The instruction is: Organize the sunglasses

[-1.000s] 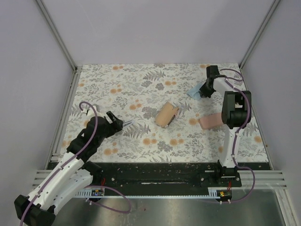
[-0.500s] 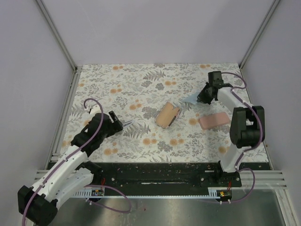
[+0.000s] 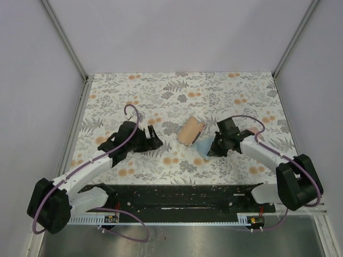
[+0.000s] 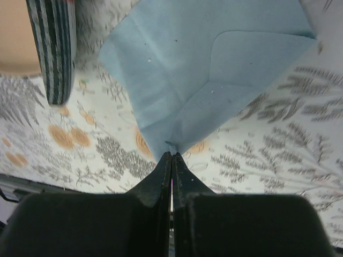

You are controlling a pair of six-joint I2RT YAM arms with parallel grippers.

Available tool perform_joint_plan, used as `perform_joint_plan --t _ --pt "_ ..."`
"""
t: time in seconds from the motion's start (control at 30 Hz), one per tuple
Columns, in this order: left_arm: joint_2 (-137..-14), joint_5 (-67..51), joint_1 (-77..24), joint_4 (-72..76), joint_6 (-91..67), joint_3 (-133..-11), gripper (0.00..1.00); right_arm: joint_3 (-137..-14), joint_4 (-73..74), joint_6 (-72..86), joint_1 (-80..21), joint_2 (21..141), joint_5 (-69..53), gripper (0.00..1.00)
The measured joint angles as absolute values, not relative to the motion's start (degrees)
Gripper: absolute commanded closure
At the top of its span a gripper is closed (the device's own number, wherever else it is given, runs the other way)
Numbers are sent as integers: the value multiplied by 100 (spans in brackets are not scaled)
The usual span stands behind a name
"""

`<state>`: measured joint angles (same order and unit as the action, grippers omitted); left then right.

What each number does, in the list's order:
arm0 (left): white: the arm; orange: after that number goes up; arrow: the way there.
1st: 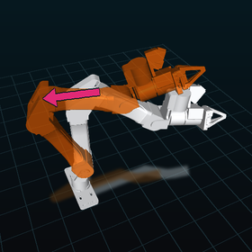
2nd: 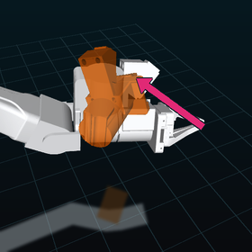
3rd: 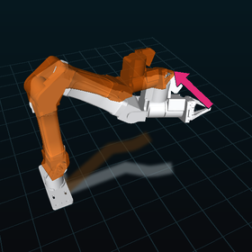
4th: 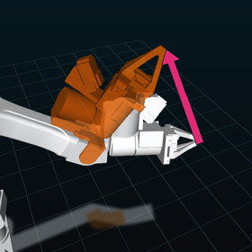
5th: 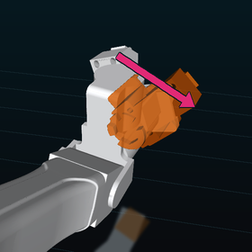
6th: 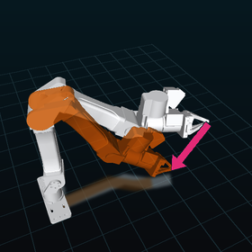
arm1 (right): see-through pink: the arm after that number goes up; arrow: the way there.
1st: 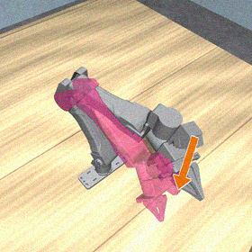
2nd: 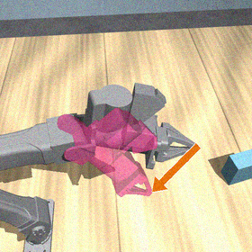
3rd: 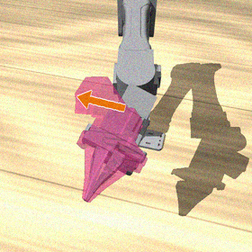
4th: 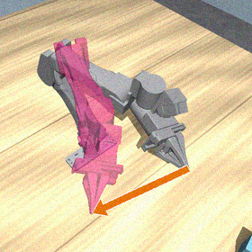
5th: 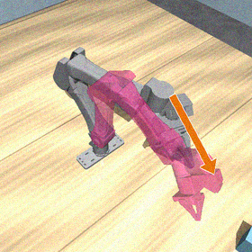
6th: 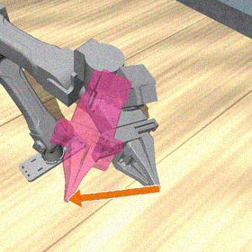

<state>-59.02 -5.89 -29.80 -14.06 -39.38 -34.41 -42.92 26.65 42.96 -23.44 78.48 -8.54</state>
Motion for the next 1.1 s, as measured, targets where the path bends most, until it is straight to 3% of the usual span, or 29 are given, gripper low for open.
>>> perform_joint_plan --t 0.1,0.17,0.23,0.3,0.33,0.7,1.0,1.07,1.1 --pt "-6278 -720 -3260 -1262 -3865 -3564 11 -3962 2733 4576 -2766 7430 -891 87" --pt "-6624 -766 -3465 -1125 -3817 -3745 11 -3913 2733 4746 -3002 7286 -967 57" --pt "-7022 -808 -3621 -965 -3776 -3979 12 -3913 2716 4886 -3155 7249 -1044 36" --pt "-7406 -845 -3701 -821 -3743 -4206 14 -3927 2818 4925 -3234 7210 -1037 35" --pt "-7614 -847 -3719 -768 -3730 -4338 14 -3944 2902 4956 -3245 7142 -974 30" --pt "-9489 -840 -3726 -587 -3516 -5749 25 -4318 3634 5085 -3249 5752 541 34" --pt "-10626 -840 -3726 -672 -3264 -6818 62 -4080 3922 5295 -3247 5640 1052 36" --pt "-10770 -840 -3726 -676 -3227 -6967 74 -4014 3975 5332 -3247 5640 1111 37" --pt "-10827 -832 -3726 -679 -3199 -7019 75 -3977 3988 5349 -3247 5640 1125 37"
